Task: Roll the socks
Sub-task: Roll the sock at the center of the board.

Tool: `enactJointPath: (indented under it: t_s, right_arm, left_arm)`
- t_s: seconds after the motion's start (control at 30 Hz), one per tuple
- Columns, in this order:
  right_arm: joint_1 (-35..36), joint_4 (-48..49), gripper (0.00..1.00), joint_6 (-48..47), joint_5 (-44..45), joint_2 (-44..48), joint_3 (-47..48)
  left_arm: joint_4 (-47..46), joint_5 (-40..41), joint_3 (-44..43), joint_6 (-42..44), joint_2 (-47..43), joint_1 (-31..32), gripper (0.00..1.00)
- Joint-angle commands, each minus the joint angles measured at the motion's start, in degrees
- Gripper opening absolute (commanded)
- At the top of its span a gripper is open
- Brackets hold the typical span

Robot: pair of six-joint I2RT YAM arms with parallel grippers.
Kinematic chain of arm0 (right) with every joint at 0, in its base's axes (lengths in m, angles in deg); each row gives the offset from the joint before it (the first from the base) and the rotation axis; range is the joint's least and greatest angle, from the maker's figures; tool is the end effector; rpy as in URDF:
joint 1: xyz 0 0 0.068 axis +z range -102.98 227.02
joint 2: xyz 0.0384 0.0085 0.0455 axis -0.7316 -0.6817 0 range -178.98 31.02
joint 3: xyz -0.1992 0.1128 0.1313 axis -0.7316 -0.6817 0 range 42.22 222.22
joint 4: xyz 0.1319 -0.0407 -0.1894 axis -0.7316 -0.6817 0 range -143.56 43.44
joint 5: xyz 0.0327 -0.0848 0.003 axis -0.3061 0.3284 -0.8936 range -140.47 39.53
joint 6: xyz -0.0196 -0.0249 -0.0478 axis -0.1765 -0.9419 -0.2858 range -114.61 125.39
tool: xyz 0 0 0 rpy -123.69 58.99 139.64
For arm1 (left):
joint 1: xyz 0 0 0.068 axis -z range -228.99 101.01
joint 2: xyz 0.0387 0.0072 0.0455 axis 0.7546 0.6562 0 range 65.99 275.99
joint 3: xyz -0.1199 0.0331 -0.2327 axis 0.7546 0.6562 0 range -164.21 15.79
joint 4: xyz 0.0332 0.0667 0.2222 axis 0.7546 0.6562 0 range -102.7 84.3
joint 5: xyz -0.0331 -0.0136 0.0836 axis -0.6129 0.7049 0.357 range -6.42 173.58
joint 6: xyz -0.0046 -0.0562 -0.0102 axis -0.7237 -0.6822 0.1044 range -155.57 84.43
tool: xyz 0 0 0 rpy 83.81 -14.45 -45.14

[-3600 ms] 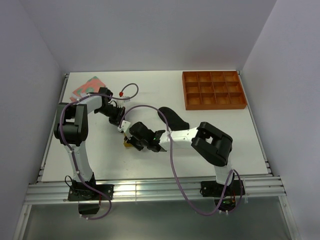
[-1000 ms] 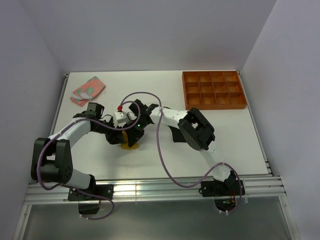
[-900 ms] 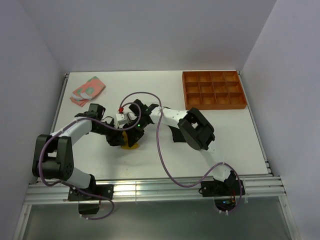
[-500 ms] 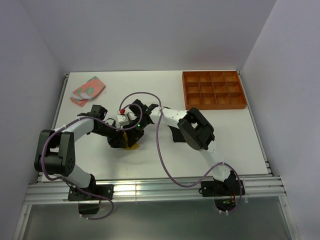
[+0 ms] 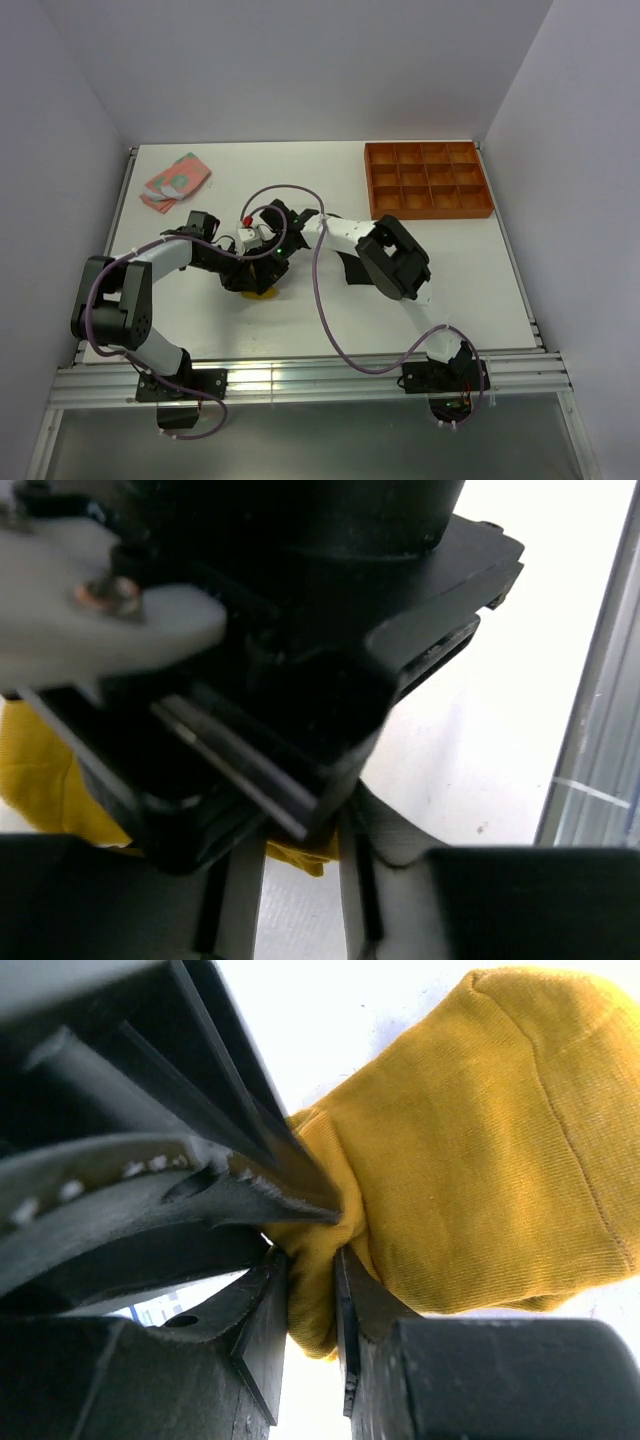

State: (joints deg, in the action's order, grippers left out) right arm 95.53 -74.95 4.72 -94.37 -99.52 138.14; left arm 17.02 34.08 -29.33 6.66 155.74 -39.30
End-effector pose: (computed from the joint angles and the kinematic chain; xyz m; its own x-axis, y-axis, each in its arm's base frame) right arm 0.2733 0.3513 0.1418 -0.5815 -0.6703 -0.4610 -0.7551 0.2338 0.6125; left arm 0.2332 -0.0710 0.1627 -0.4935 0.5270 -0.6919 0.8686 0.3395 -0.3609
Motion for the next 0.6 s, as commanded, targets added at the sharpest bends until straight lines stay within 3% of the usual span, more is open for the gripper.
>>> enactJointPath:
  t_s: [0.0,0.17,0.3,0.4,0.5,0.57]
  right_arm:
    - [0.53,-3.26,0.11,-1.71,9.18,-3.93,-4.95]
    - [0.18,-1.07,0.11,-0.83,9.97,-2.62,-6.79]
    - [0.18,1.74,0.13,0.40,11.82,-1.04,-9.43]
    - [0.09,4.99,0.22,2.32,14.18,0.90,-12.06]
    - [0.09,10.35,0.38,4.09,16.55,4.67,-16.44]
    - [-0.08,13.94,0.42,5.15,17.96,7.92,-19.35]
  left_arm:
    - [-2.56,0.80,0.21,-0.76,1.47,0.50,0.34]
    - [-0.28,1.68,-0.23,0.30,2.53,0.59,0.22]
    - [1.22,2.74,-0.93,0.83,4.02,1.03,0.06]
    - [1.84,3.35,-0.93,0.83,4.55,1.12,0.00]
    - [-0.17,4.67,-0.06,-0.92,3.67,1.12,0.00]
    - [-0.18,5.55,-0.23,-1.19,3.93,1.12,0.00]
